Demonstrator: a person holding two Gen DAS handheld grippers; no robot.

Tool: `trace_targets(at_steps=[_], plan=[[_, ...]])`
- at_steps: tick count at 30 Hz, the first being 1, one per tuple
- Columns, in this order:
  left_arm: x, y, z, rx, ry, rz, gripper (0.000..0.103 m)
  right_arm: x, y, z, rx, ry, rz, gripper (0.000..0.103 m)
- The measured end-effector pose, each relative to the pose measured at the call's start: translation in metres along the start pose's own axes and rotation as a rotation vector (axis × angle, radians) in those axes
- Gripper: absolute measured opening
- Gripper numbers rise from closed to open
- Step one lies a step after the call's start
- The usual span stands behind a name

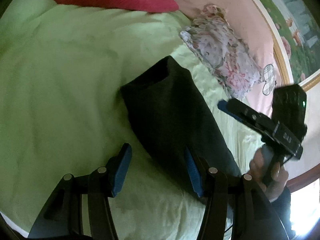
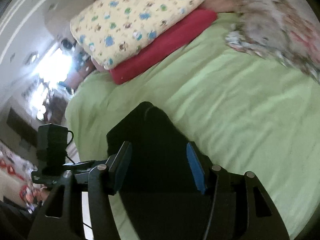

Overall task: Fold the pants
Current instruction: 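Lower the folded black trousers onto the green sheet with both grippers, then grasp the trousers' folded end with the left gripper while the right gripper grasps beside it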

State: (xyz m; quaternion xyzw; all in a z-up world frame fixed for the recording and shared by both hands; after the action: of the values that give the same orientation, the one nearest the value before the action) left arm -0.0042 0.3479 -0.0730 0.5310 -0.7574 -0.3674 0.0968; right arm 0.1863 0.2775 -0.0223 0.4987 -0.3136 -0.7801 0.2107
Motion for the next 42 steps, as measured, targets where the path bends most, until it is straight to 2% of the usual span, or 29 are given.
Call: trace_targets(at_steps=[8,12,14,15,17,18,20,23,26,29,31,35,37,38,40,42], plan=[[-0.012,-0.013,-0.003,0.007,0.016,-0.004,0.055,-0.026,-0.053,-0.006,-0.037,0.091,0.135,0.059],[-0.016,-0.02,-0.006,-0.002,0.0,-0.014,0.054,-0.029,-0.068,-0.011,-0.079,0.069,0.147,0.059],[-0.018,-0.023,-0.008,-0.014,-0.014,-0.02,0.052,-0.028,-0.071,-0.013,-0.094,0.049,0.145,0.05],[-0.019,-0.024,-0.009,-0.022,-0.023,-0.023,0.05,-0.027,-0.072,-0.012,-0.112,0.039,0.143,0.04],[-0.02,-0.025,-0.009,-0.052,-0.039,-0.035,0.031,-0.027,-0.07,-0.011,-0.109,0.036,0.132,0.034],[-0.02,-0.025,-0.009,-0.057,-0.043,-0.036,0.029,-0.026,-0.067,-0.009,-0.105,0.042,0.124,0.031],[-0.02,-0.024,-0.012,-0.025,-0.038,-0.029,0.017,-0.026,-0.061,-0.009,-0.1,0.045,0.108,0.025],[-0.017,-0.018,-0.021,-0.027,-0.065,-0.05,0.014,-0.026,-0.048,-0.006,-0.107,0.035,0.08,0.022],[-0.014,-0.011,-0.035,-0.031,-0.091,-0.069,0.014,-0.027,-0.035,-0.005,-0.1,0.022,0.053,0.009],[-0.011,-0.003,-0.049,-0.021,-0.119,-0.083,0.014,-0.028,-0.017,-0.007,-0.092,0.008,0.022,0.007],[-0.008,-0.001,-0.056,-0.03,-0.135,-0.087,0.014,-0.029,-0.006,-0.008,-0.092,0.004,0.001,0.0],[-0.007,-0.001,-0.051,-0.042,-0.113,-0.084,0.014,-0.026,-0.003,-0.008,-0.127,0.004,0.008,0.0],[-0.009,-0.003,-0.039,-0.049,-0.071,-0.073,0.014,-0.025,-0.009,-0.007,-0.07,0.031,0.051,0.005],[-0.011,-0.004,-0.031,-0.049,-0.045,-0.066,0.014,-0.025,-0.015,-0.008,-0.067,0.024,0.074,0.01],[-0.012,-0.008,-0.019,-0.047,-0.007,-0.053,0.015,-0.026,-0.023,-0.009,-0.079,0.017,0.082,0.043],[-0.014,-0.012,-0.008,-0.04,0.022,-0.041,0.018,-0.03,-0.03,-0.009,-0.083,0.025,0.069,0.054]])
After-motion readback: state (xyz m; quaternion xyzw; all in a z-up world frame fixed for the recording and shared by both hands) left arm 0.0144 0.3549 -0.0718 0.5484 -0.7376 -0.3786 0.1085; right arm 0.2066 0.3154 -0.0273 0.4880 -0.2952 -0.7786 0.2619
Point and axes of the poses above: each gripper's, at about its wrist camera, not at the fingertips, and y roughly against the way its jaws point, z to its left, x to its underside, the point moved 5 cm from there along -y, roughly the way its jaws point, and after that the axes turned 12 degrees about y, right-handed, at the moved point
